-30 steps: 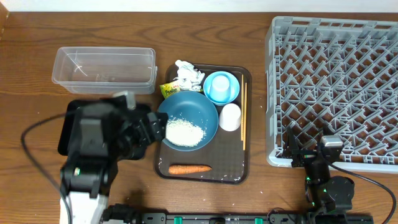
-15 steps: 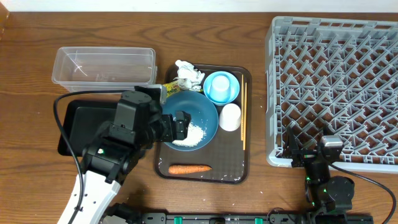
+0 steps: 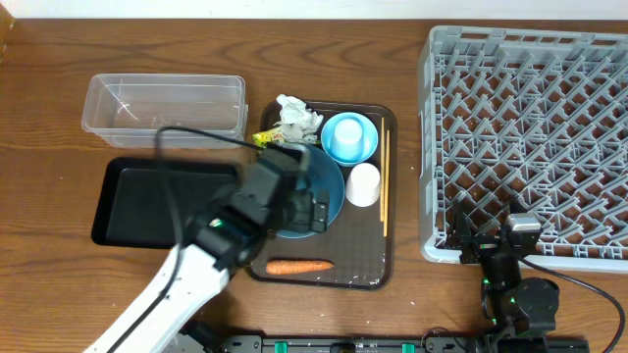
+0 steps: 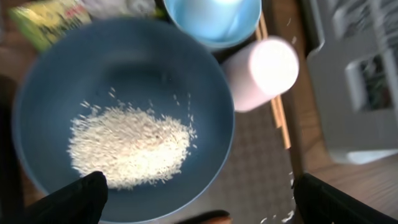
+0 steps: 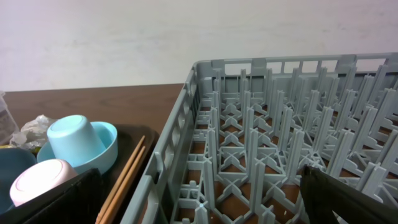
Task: Sort waste into correct bins and load items into the dishwasher rack
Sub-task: 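Reach the left gripper over the blue bowl toward its rim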
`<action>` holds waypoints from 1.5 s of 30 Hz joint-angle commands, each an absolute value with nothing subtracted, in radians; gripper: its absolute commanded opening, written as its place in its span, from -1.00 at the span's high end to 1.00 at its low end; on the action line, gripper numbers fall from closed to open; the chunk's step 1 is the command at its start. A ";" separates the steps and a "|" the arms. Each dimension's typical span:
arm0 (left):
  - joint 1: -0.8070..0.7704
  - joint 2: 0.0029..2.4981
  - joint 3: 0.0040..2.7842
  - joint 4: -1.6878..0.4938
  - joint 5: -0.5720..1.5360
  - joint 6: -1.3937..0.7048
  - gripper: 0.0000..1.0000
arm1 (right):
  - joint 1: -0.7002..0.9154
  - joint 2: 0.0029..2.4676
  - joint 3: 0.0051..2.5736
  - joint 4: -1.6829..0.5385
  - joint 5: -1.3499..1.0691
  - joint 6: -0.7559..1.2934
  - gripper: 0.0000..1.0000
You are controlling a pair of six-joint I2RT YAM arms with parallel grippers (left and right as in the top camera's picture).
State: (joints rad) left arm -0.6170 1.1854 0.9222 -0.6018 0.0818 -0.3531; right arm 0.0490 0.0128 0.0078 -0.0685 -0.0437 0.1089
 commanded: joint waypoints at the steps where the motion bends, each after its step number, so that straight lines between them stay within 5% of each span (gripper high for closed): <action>1: -0.661 1.254 0.974 -0.614 0.023 -0.328 -0.94 | 0.031 0.012 0.006 -0.072 -0.033 0.096 -0.98; 31: -0.777 1.572 1.018 -0.569 -0.038 -0.280 -0.89 | 0.031 0.012 0.006 -0.072 -0.033 0.096 -0.98; 45: -0.841 1.688 1.018 -0.533 -0.195 -0.244 -0.54 | 0.031 0.012 0.006 -0.072 -0.033 0.096 -0.99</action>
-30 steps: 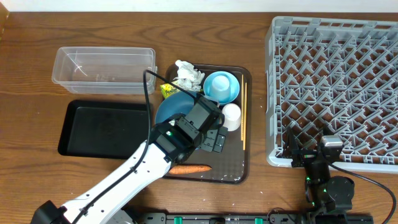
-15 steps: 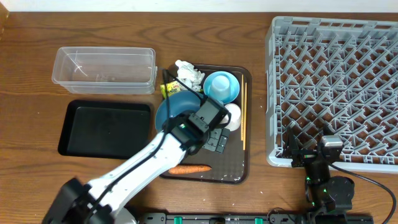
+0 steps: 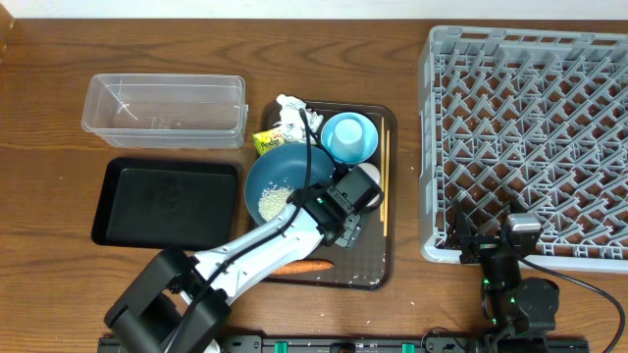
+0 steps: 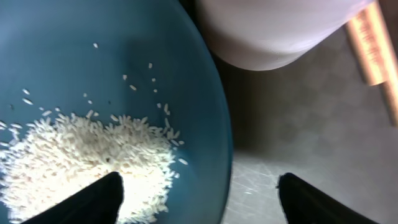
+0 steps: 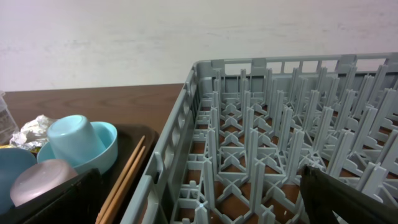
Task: Sort waste into correct bins and load items into the dishwasher rack
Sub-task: 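Reach the left gripper over the blue bowl toward its rim, then grasp the blue bowl rim with the left gripper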
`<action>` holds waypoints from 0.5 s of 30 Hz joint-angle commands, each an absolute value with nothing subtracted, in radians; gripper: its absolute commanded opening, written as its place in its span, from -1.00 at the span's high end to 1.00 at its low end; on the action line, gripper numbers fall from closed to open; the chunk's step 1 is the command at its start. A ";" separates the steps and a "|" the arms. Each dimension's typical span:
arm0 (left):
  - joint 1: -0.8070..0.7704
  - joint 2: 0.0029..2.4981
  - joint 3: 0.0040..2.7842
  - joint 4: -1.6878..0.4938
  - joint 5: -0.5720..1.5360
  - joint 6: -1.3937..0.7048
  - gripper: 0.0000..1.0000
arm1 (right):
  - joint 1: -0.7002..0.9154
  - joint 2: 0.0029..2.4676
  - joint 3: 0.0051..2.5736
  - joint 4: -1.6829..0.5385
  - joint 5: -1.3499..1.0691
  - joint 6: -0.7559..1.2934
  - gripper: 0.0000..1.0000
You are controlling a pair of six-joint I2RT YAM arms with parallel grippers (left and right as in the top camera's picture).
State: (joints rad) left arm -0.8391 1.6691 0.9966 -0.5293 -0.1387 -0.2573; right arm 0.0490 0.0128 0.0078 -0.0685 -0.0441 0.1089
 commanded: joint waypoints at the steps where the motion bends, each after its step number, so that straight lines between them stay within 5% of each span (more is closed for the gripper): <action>1: -0.843 1.695 1.018 -0.536 -0.195 -0.244 -0.50 | 0.031 0.012 0.006 -0.072 -0.033 0.096 -0.98; 15: -0.844 1.725 1.018 -0.537 -0.192 -0.245 0.16 | 0.031 0.012 0.006 -0.072 -0.033 0.096 -0.99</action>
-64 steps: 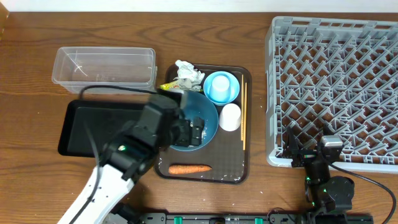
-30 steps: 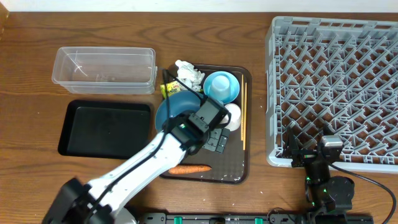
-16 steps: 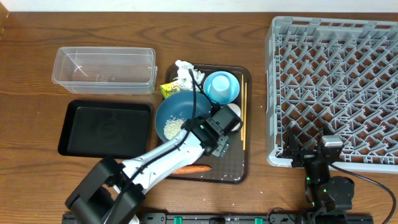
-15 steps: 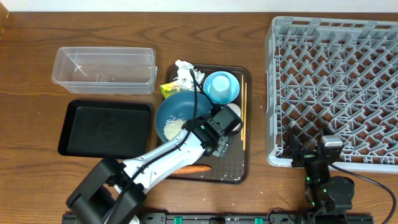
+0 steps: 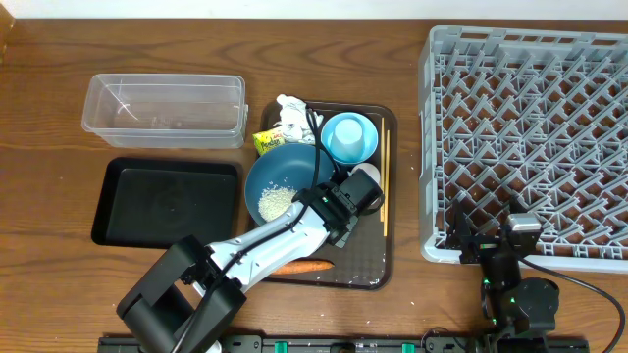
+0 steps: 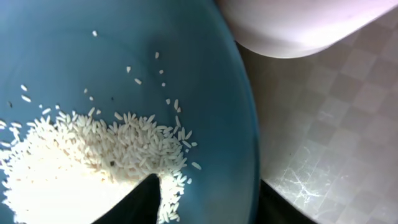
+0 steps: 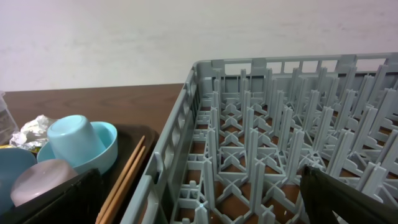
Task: Sort waste into correct bins and load items into the dishwasher rack
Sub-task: 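Grasp the blue bowl rim with the left gripper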
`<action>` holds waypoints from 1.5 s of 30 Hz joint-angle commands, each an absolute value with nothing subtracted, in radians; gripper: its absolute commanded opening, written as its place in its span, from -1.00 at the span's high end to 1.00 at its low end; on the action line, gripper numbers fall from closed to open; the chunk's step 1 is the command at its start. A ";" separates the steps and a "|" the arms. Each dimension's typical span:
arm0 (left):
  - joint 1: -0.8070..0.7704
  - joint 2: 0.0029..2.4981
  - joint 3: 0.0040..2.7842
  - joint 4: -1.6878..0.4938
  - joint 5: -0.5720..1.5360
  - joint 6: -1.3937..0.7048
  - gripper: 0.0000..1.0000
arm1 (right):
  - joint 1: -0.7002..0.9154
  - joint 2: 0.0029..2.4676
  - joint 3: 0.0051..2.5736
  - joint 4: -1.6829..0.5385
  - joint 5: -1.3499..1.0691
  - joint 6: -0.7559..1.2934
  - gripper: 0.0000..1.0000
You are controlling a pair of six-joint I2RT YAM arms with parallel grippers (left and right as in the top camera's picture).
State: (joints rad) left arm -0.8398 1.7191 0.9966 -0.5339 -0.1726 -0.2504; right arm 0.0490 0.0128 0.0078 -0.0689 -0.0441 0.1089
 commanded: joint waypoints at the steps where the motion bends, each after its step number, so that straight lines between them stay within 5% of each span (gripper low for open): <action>1: -0.844 1.725 1.018 -0.537 -0.191 -0.245 0.16 | 0.031 0.012 0.006 -0.072 -0.033 0.096 -0.98; 8: -0.844 1.725 1.018 -0.537 -0.142 -0.245 0.17 | 0.031 0.012 0.006 -0.072 -0.033 0.096 -0.98; 28: -0.844 1.687 1.018 -0.534 -0.142 -0.248 0.88 | 0.031 0.014 0.006 -0.072 -0.033 0.096 -0.98; 45: -0.844 1.474 1.018 -0.533 -0.142 -0.248 0.88 | 0.031 0.014 0.006 -0.072 -0.033 0.096 -0.98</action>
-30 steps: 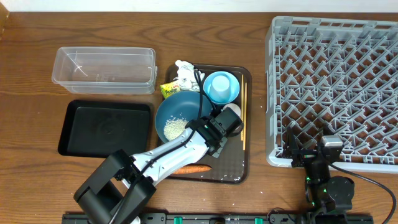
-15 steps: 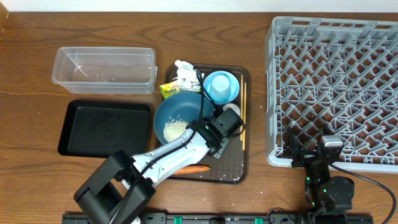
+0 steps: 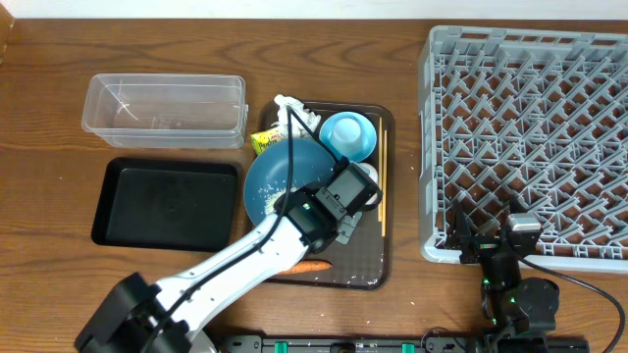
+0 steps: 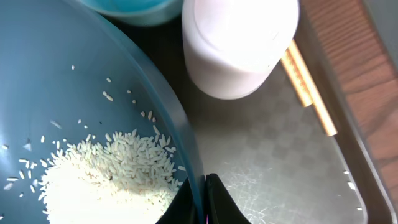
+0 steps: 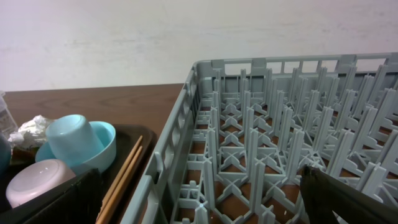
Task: Sort waste into correct bins and load items into the dishwasher rack
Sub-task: 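Grasp the blue bowl rim with the left gripper, then lift the blue bowl and carry it left over the black tray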
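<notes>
My left gripper [image 3: 327, 201] is shut on the right rim of the dark blue bowl [image 3: 280, 176], which holds a heap of white rice [image 4: 106, 180]. In the left wrist view the two black fingertips [image 4: 214, 202] pinch the rim of the bowl [image 4: 74, 106] above the brown tray [image 4: 273, 162]. A white cup [image 4: 239, 43] and wooden chopsticks [image 4: 308, 87] lie to the right of the bowl. My right gripper [image 5: 199, 199] stands open at the near edge of the grey dishwasher rack [image 3: 530, 137], with nothing between its fingers.
On the tray [image 3: 368, 265] are a light blue cup in a small bowl [image 3: 348, 132], a carrot [image 3: 309, 265], crumpled tissue [image 3: 285, 106] and a yellow wrapper [image 3: 263, 143]. A clear bin [image 3: 162, 108] and a black bin [image 3: 162, 201] stand to the left.
My left gripper's fingers, which stood apart astride the bowl's right rim, are now shut on it. The bowl looks raised a little off the tray. The right arm has not moved.
My left gripper was open above the rice bowl. Then it was low at the bowl's right rim beside the white cup, with a finger on each side of the rim. Now it grips the rim and the bowl sits higher.
</notes>
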`<action>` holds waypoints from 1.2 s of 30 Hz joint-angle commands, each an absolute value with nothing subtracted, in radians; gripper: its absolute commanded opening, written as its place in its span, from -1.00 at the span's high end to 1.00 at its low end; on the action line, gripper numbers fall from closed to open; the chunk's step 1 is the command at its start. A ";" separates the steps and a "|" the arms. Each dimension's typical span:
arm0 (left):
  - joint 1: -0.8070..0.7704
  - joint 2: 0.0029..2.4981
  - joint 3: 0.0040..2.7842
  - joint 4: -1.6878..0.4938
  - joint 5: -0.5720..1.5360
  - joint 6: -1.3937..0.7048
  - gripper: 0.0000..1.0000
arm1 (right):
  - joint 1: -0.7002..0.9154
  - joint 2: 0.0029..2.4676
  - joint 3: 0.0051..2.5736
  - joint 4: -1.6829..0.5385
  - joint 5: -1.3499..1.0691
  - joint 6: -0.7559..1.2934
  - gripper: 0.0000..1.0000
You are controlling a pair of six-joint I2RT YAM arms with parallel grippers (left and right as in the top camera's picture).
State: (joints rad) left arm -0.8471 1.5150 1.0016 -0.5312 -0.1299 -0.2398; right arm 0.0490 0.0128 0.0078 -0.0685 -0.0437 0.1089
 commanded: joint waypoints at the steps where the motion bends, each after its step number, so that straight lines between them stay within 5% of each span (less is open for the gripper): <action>1: -0.844 1.464 1.018 -0.533 -0.142 -0.248 0.88 | 0.031 0.014 0.006 -0.072 -0.033 0.096 -0.99; 16: -0.767 1.313 1.018 -0.533 -0.142 -0.248 0.88 | 0.031 0.014 0.006 -0.072 -0.033 0.096 -0.98; 36: -0.399 1.225 1.018 -0.525 -0.022 -0.366 0.88 | 0.031 0.014 0.006 -0.072 -0.033 0.096 -0.99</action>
